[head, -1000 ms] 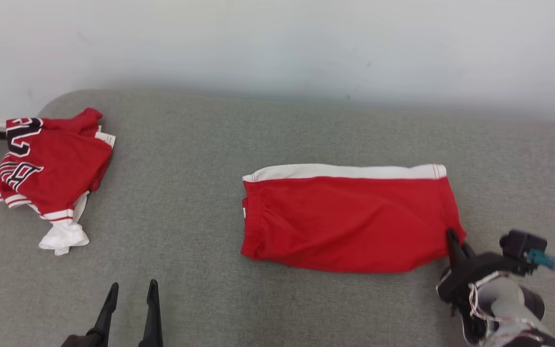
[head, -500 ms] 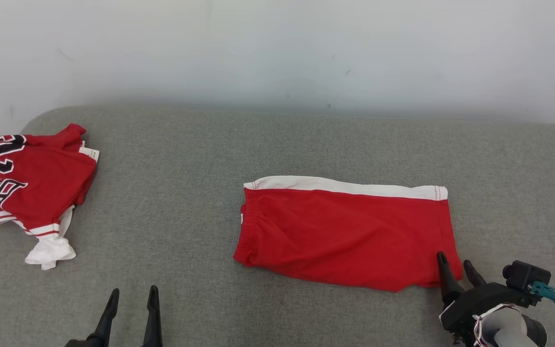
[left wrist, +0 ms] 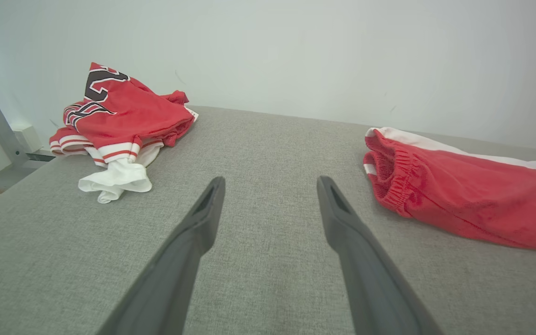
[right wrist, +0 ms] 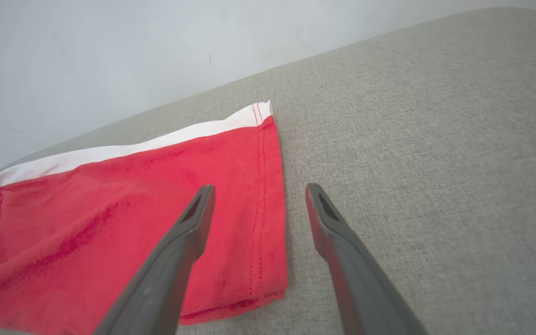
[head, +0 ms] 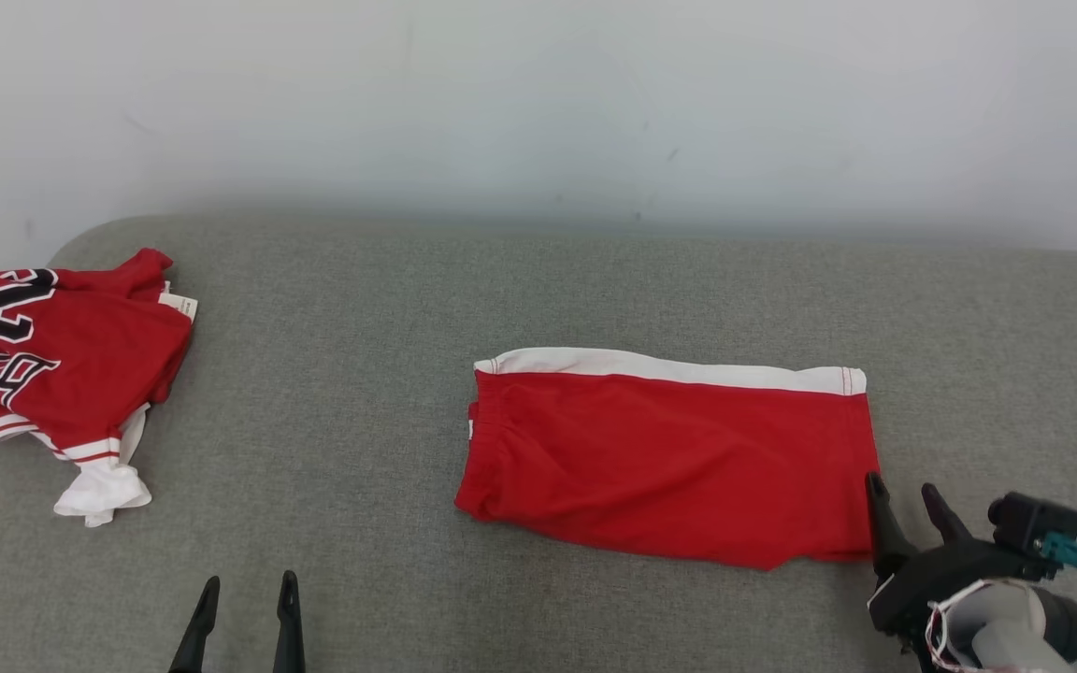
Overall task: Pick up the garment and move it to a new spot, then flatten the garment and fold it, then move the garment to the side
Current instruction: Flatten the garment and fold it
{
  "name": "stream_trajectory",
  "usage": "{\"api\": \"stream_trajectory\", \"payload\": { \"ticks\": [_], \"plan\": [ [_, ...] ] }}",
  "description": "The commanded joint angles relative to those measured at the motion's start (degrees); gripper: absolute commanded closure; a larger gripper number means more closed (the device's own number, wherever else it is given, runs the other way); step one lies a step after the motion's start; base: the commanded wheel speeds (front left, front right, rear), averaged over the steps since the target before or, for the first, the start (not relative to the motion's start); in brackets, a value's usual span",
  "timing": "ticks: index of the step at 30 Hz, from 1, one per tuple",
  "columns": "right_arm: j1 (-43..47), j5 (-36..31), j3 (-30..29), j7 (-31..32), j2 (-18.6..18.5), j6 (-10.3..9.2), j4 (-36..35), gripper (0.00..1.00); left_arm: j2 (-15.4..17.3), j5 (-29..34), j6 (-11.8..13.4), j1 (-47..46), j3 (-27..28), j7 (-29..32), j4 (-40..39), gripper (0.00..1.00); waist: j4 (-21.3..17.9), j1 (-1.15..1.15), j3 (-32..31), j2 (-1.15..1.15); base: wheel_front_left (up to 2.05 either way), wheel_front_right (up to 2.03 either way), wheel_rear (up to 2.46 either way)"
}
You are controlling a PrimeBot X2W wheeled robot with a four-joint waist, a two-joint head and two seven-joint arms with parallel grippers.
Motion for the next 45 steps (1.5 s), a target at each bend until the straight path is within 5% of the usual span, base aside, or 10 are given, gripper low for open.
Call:
{"api": "stream_trajectory", "payload": {
  "ticks": [1, 16, 25, 28, 30, 45],
  "plan": [
    [-2.2, -1.2, -0.1, 0.7, 0.1, -0.1, 1.4, 0.0, 0.0, 1.7, 0.1, 0.6, 0.2, -0.1, -0.3, 0.0, 0.2, 0.0, 0.3, 0.0, 0.0, 0.0, 0.0],
    [-14.6, -5.3, -2.8, 6.3, 0.6, -0.1, 20.7, 0.0, 0.0, 3.3, -0.3, -1.8, -1.7, -0.1, 1.2, 0.0, 4.1, 0.0, 2.1, 0.0, 0.0, 0.0, 0.0],
    [-14.9, -4.8, -2.6, 8.9, 3.0, -0.1, 23.6, 0.0, 0.0, 3.3, -0.6, -1.0, -2.2, -0.1, 2.4, 0.0, 4.6, 0.0, 2.0, 0.0, 0.0, 0.0, 0.0],
    [-14.6, -4.6, -2.9, 9.7, 2.8, -0.1, 24.1, 0.83, 0.0, 3.0, -0.6, -1.1, -2.3, -0.1, 2.8, 0.0, 4.8, 0.0, 1.8, 0.0, 0.0, 0.0, 0.0],
    [-14.5, -4.5, -3.3, 9.2, 2.5, -0.1, 24.2, 1.0, 0.0, 2.9, -0.5, -1.1, -2.4, -0.1, 3.0, 0.0, 4.9, 0.0, 1.7, 0.0, 0.0, 0.0, 0.0],
    [-14.5, -7.1, -5.8, 6.1, -5.2, -0.1, 24.4, 1.0, 0.0, 2.4, -0.5, 0.3, -1.3, -0.1, 2.7, 0.0, 2.5, 0.0, 0.3, 0.0, 0.0, 0.0, 0.0]
  ]
}}
